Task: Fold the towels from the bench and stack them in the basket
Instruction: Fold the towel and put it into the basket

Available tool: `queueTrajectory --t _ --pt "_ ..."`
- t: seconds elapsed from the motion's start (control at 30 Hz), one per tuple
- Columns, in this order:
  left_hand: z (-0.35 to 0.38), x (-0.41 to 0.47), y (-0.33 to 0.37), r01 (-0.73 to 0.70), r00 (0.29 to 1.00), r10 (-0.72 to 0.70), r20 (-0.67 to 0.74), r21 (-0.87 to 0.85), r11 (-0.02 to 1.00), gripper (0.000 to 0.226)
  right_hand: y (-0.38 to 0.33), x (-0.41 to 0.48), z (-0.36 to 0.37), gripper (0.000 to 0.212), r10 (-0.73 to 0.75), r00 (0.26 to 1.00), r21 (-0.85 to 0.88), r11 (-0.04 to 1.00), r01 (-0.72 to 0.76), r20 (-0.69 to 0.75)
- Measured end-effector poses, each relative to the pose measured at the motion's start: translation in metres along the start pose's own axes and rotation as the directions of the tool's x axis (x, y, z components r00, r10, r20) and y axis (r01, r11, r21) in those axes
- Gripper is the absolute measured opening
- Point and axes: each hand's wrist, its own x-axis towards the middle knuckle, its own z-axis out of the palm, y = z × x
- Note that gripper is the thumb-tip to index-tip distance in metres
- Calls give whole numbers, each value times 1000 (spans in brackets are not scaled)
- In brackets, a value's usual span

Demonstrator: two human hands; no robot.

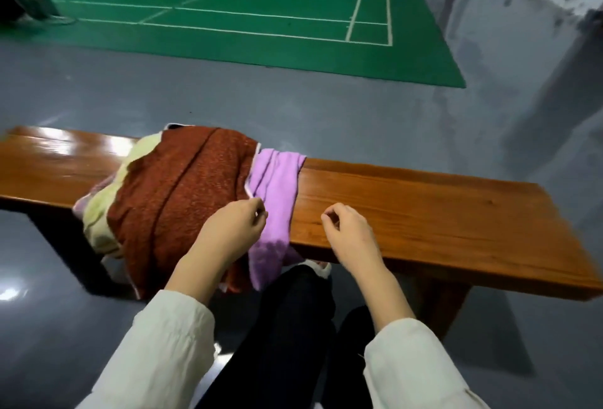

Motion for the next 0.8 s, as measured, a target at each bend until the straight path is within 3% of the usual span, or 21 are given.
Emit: queueTrajectory --t 0.37,0.8 --pt "-36 7 -111 140 990 -140 -13 20 990 19 -81 56 94 20 -129 982 65 991 121 137" --pt "-49 36 -196 330 941 -327 -82 16 944 15 -117 115 146 14 -102 976 15 995 101 191"
